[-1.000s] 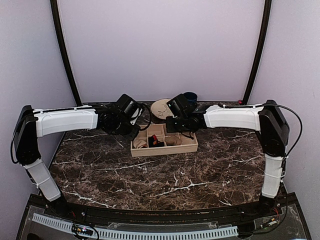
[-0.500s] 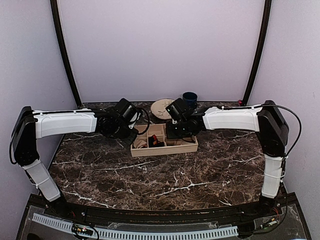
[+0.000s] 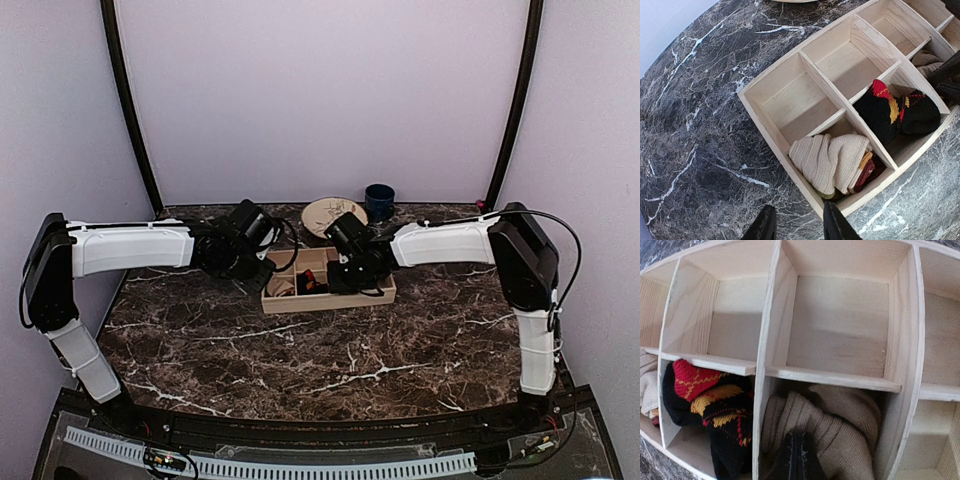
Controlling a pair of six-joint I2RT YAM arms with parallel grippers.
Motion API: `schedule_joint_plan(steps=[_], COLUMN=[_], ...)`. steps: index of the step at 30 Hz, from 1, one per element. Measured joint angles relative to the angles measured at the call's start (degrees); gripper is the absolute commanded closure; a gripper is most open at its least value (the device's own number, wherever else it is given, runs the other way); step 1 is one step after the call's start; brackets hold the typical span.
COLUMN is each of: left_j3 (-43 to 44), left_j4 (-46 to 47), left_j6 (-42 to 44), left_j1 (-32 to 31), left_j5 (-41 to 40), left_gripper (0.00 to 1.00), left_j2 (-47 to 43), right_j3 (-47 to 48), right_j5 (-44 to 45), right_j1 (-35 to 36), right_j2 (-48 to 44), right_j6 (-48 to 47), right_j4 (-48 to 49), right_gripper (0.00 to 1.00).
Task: Roll the socks
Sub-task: Adjust the sock in the storage box.
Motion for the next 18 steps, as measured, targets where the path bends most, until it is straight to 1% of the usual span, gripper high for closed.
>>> schedule_joint_plan(steps=[5, 11, 18], left_j3=[0.0, -0.1, -0.5], left_j4=[0.2, 1.0, 1.8], left_j6=[0.0, 0.0, 0.0], left_j1=[0.5, 1.3, 1.7], left_j5=[0.0, -0.2, -1.0], left_gripper=[0.64, 0.64, 0.63], left_j2=[0.0, 0.0, 0.0], right_j3=[2.3, 2.5, 2.5], right_j5=[-1.0, 0.1, 3.2], right_j1=[-0.5, -0.7, -1.6], right_j2=[1.9, 1.5, -3.3], right_j6=[0.1, -0.2, -1.1], right_j4=[-1.0, -1.2, -0.7], right_gripper=[1.00, 1.00, 1.00])
